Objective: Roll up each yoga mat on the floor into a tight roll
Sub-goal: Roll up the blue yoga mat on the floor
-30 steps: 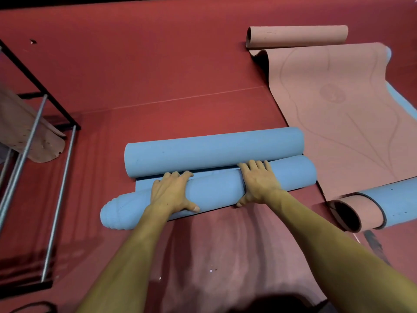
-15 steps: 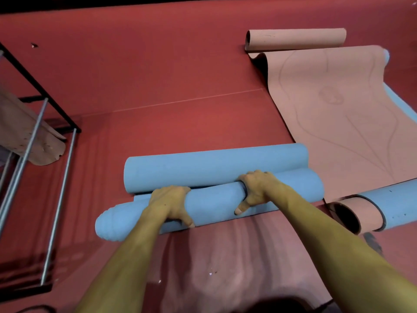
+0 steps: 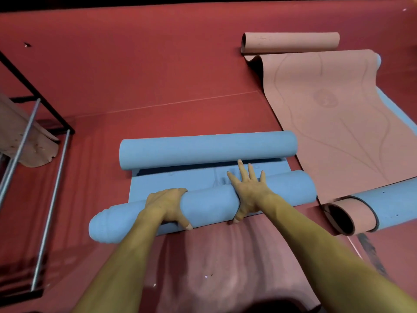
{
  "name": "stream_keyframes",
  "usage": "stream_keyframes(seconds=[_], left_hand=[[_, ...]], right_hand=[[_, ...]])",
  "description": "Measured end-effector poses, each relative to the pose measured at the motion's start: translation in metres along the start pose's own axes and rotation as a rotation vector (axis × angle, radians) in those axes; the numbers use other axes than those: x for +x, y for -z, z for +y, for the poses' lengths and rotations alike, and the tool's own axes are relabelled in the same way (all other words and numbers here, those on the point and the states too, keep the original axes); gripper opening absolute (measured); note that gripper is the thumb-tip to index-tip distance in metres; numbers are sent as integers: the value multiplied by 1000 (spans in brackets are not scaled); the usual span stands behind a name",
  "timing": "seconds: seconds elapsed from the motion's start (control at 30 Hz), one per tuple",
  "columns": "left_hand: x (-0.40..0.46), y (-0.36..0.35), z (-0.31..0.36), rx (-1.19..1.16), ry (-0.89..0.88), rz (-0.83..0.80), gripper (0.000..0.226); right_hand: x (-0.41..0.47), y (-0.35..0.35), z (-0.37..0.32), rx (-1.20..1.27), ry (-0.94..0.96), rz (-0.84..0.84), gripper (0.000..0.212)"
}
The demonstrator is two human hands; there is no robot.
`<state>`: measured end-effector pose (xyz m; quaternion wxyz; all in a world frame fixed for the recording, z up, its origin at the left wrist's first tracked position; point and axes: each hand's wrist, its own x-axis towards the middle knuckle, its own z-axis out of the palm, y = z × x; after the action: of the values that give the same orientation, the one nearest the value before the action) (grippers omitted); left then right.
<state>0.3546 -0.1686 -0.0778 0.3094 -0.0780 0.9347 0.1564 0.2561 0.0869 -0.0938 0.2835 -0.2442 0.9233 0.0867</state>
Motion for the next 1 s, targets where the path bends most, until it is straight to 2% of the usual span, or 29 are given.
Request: stream_keyframes(seconds=[0.07,0.13,0.23,0.4,0.53,0.67,0.77,0.87,1.0], left_hand=[[0,-2,-1,7,-8,7,123],[-3,-3,0,-41,-2,42,133],[-6,-4,1,-70,-26,128,117],[-4,-2,12,161,-43,170,104],[0,-11,37,285,5,204,108],[6,-13,32,211,19,262,106],[8,-8,24,146,14,241,107],[5,-9,29,248,21,300,99],[5,-13,35,243,-10,346,104]], right_hand=[[1,-2,3,57,23,41,155],[1,-4,8,101,64,83,135],[2,-1,15,123,90,55,133],[6,9,12,98,47,14,130],[9,16,13,32,51,8,128],[11,18,16,82,79,38,128],[13,21,17,147,57,28,117],[16,24,11,98,31,-18,108],[14,26,2,49,-5,-99,130]])
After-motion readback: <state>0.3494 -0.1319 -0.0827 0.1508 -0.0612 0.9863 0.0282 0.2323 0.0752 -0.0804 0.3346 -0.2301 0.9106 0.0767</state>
